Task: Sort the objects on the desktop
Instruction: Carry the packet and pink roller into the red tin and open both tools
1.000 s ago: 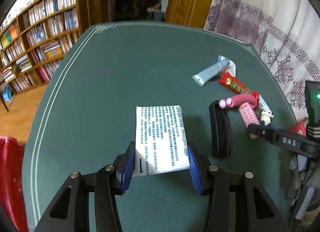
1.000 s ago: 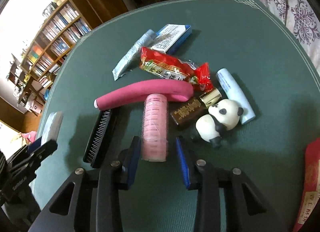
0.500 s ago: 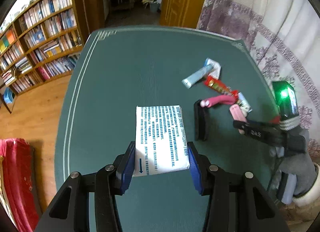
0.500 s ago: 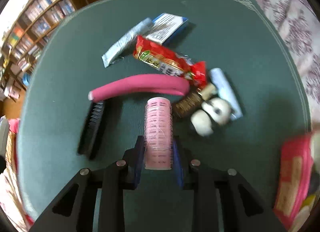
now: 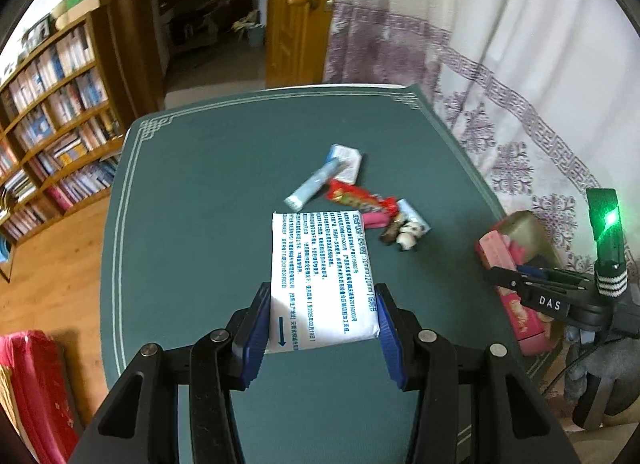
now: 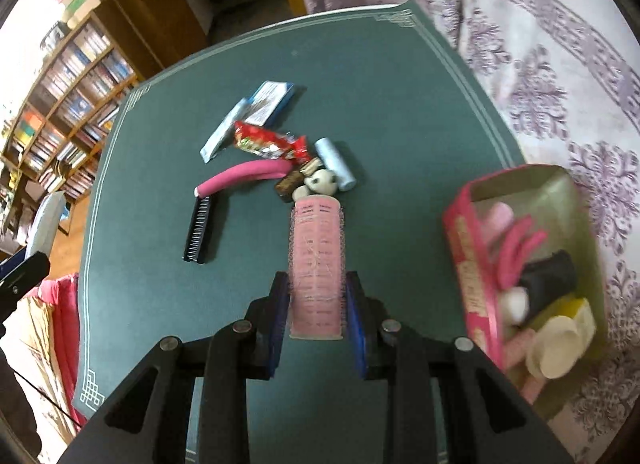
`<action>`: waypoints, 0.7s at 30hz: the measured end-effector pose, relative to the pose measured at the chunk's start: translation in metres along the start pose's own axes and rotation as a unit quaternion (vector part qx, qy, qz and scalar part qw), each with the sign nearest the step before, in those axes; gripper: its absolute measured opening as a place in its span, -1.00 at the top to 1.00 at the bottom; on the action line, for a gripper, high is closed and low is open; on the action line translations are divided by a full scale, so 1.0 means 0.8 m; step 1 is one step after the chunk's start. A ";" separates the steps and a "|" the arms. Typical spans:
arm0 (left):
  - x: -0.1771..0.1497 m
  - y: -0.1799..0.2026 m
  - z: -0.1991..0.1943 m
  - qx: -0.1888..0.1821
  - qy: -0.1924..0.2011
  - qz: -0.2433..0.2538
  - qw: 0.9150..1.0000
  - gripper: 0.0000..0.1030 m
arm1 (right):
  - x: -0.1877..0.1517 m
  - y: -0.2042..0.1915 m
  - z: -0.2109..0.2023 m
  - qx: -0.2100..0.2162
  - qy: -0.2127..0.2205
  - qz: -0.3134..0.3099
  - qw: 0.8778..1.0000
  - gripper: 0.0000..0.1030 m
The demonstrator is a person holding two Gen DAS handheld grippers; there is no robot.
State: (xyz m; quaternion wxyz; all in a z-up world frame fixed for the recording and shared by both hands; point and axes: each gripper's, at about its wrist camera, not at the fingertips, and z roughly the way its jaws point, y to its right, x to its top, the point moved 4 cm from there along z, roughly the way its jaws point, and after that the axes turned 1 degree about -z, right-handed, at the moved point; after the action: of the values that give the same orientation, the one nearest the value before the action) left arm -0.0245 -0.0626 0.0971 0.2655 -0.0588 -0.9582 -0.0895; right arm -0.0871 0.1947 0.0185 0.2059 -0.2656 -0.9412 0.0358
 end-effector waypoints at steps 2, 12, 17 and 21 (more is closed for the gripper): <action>0.009 0.019 -0.002 -0.006 0.003 0.009 1.000 0.02 | -0.004 0.006 -0.011 -0.001 0.005 0.005 1.000 0.42; 0.053 0.138 0.020 -0.055 -0.011 0.083 0.995 0.02 | -0.020 0.127 -0.067 -0.031 0.042 0.098 0.994 0.42; 0.069 0.212 0.047 -0.090 -0.031 0.126 0.987 0.02 | -0.028 0.194 -0.076 -0.047 0.048 0.147 0.987 0.42; 0.081 0.263 0.068 -0.114 -0.045 0.150 0.981 0.02 | -0.023 0.230 -0.078 -0.056 0.051 0.161 0.984 0.42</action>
State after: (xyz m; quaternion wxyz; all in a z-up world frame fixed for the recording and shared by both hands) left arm -0.0729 0.1584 0.1141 0.2238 -0.2362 -0.9328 -0.1548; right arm 0.0420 0.3398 0.0362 0.2298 -0.4263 -0.8749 0.0017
